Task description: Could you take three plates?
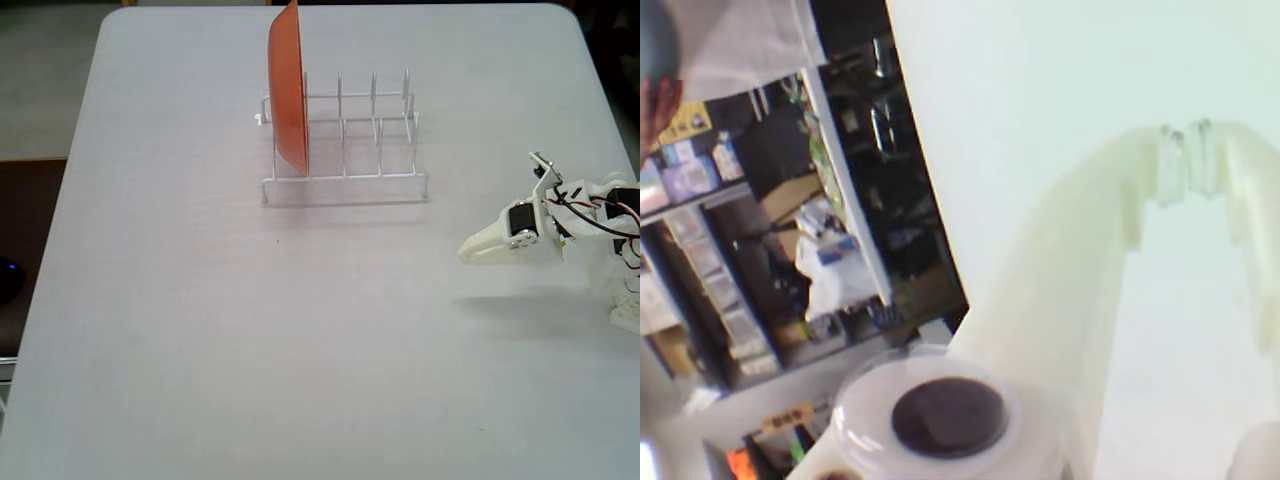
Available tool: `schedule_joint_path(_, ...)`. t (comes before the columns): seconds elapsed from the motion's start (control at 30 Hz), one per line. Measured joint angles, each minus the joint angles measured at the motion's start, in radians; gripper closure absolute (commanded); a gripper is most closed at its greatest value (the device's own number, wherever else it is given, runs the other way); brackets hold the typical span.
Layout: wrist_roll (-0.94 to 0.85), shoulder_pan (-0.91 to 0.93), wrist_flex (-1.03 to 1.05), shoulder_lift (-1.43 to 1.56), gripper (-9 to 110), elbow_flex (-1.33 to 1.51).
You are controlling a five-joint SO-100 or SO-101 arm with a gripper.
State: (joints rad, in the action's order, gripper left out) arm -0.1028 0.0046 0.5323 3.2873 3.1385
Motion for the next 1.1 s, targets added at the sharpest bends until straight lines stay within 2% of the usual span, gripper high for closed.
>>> schedule_joint_path(0.57,0.051,-0.04,0.1,0.0,102,0.002)
schedule_joint_path(1.1,0.081,-0.041,0.101,0.0,102,0.002)
